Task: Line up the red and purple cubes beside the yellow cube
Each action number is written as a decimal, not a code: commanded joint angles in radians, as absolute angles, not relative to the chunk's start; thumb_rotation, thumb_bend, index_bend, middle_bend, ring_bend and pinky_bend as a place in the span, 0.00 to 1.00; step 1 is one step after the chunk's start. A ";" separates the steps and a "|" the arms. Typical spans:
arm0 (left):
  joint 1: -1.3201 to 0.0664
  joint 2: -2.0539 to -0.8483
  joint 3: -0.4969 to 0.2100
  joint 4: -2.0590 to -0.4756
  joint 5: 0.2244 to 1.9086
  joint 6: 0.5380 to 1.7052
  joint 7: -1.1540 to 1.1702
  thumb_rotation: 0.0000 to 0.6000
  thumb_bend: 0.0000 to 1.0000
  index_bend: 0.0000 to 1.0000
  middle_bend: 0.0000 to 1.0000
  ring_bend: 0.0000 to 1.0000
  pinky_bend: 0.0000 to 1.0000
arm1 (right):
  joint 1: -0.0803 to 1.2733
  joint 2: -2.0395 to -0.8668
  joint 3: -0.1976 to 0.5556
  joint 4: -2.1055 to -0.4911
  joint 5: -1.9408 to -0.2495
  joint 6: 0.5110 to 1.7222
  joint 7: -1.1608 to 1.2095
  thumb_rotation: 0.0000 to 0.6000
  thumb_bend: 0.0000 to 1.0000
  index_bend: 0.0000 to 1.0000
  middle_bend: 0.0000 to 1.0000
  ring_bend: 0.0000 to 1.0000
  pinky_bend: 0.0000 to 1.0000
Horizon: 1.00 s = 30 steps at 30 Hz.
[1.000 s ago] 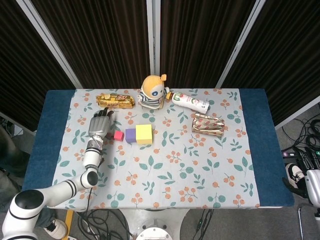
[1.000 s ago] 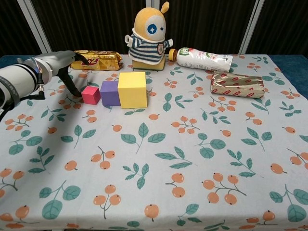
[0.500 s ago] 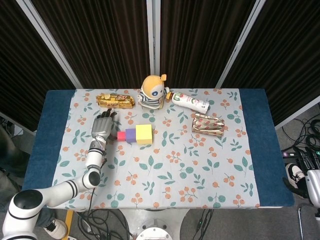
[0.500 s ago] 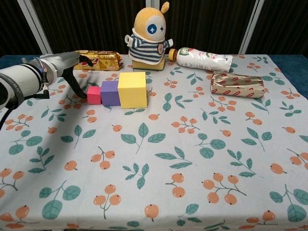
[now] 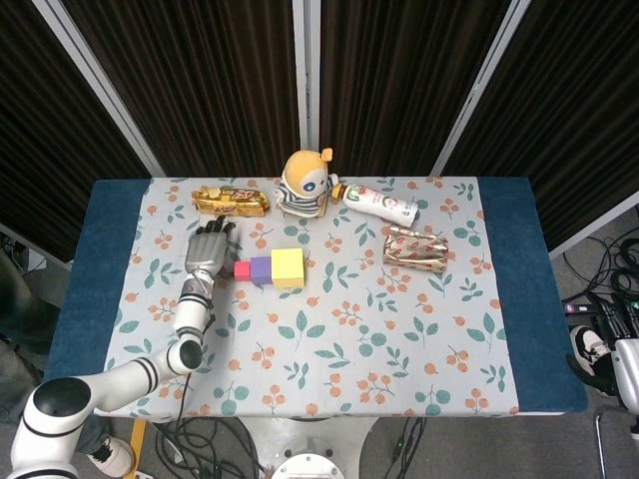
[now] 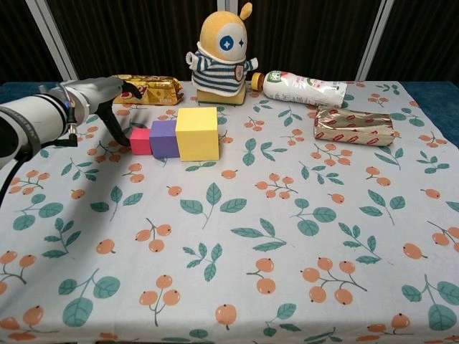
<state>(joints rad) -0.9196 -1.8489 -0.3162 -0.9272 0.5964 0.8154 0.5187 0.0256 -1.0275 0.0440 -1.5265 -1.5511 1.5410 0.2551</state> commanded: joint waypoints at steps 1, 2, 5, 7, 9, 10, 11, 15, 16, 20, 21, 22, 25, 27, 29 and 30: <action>-0.919 -1.851 -0.316 -0.922 0.600 0.815 0.519 1.00 0.18 0.19 0.12 0.09 0.16 | 0.024 -1.028 0.044 -1.526 -1.550 1.541 0.256 1.00 0.15 0.04 0.13 0.00 0.11; -0.919 -1.851 -0.316 -0.920 0.601 0.814 0.519 1.00 0.18 0.19 0.12 0.09 0.16 | 0.024 -1.028 0.044 -1.525 -1.549 1.541 0.256 1.00 0.15 0.04 0.13 0.00 0.12; -0.919 -1.852 -0.316 -0.914 0.605 0.811 0.520 1.00 0.18 0.19 0.12 0.09 0.16 | 0.023 -1.029 0.043 -1.524 -1.550 1.542 0.257 1.00 0.15 0.04 0.13 0.00 0.12; -0.918 -1.854 -0.314 -0.909 0.607 0.813 0.524 1.00 0.18 0.19 0.12 0.09 0.16 | 0.022 -1.029 0.043 -1.523 -1.550 1.543 0.258 1.00 0.15 0.04 0.13 0.00 0.12; -0.917 -1.855 -0.316 -0.907 0.606 0.811 0.523 1.00 0.18 0.19 0.12 0.09 0.16 | 0.022 -1.028 0.043 -1.523 -1.550 1.543 0.257 1.00 0.15 0.04 0.13 0.00 0.12; -0.917 -1.855 -0.320 -0.908 0.606 0.808 0.519 1.00 0.18 0.19 0.12 0.09 0.16 | 0.022 -1.028 0.043 -1.524 -1.551 1.543 0.257 1.00 0.15 0.04 0.13 0.00 0.12; -0.918 -1.855 -0.322 -0.907 0.608 0.806 0.515 1.00 0.18 0.19 0.12 0.09 0.16 | 0.023 -1.028 0.043 -1.524 -1.551 1.542 0.256 1.00 0.15 0.04 0.13 0.00 0.12; -0.925 -1.861 -0.325 -0.899 0.625 0.800 0.506 1.00 0.18 0.19 0.12 0.09 0.16 | 0.023 -1.027 0.044 -1.528 -1.550 1.543 0.253 1.00 0.15 0.04 0.13 0.00 0.12; -0.927 -1.862 -0.325 -0.895 0.628 0.798 0.506 1.00 0.18 0.19 0.12 0.09 0.16 | 0.022 -1.026 0.045 -1.529 -1.549 1.543 0.252 1.00 0.15 0.04 0.13 0.00 0.12; -0.933 -1.872 -0.329 -0.878 0.631 0.784 0.500 1.00 0.18 0.19 0.12 0.09 0.16 | 0.019 -1.024 0.045 -1.532 -1.546 1.545 0.250 1.00 0.15 0.04 0.13 0.00 0.12; -0.933 -1.875 -0.330 -0.876 0.634 0.782 0.496 1.00 0.18 0.19 0.12 0.09 0.16 | 0.018 -1.023 0.045 -1.532 -1.546 1.545 0.249 1.00 0.15 0.04 0.13 0.00 0.12; -0.933 -1.877 -0.329 -0.873 0.640 0.782 0.493 1.00 0.18 0.19 0.12 0.09 0.16 | 0.018 -1.023 0.045 -1.532 -1.546 1.545 0.249 1.00 0.15 0.04 0.13 0.00 0.12; -0.933 -1.883 -0.326 -0.862 0.660 0.780 0.477 1.00 0.18 0.19 0.12 0.09 0.16 | 0.019 -1.023 0.044 -1.533 -1.547 1.543 0.249 1.00 0.15 0.04 0.13 0.00 0.12; -0.934 -1.886 -0.329 -0.856 0.672 0.778 0.463 1.00 0.18 0.19 0.12 0.09 0.15 | 0.019 -1.023 0.045 -1.533 -1.548 1.544 0.248 1.00 0.15 0.04 0.13 0.00 0.12; -0.934 -1.889 -0.330 -0.848 0.685 0.775 0.450 1.00 0.18 0.19 0.12 0.09 0.15 | 0.019 -1.023 0.045 -1.533 -1.547 1.545 0.248 1.00 0.15 0.04 0.13 0.00 0.13; -0.934 -1.890 -0.330 -0.845 0.692 0.773 0.443 1.00 0.18 0.19 0.12 0.09 0.15 | 0.018 -1.022 0.045 -1.534 -1.546 1.545 0.248 1.00 0.15 0.04 0.13 0.00 0.13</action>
<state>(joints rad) -0.9340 -1.8881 -0.3293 -0.8489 0.6865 0.7753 0.4485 0.0183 -1.0220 0.0453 -1.5338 -1.5462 1.5449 0.2476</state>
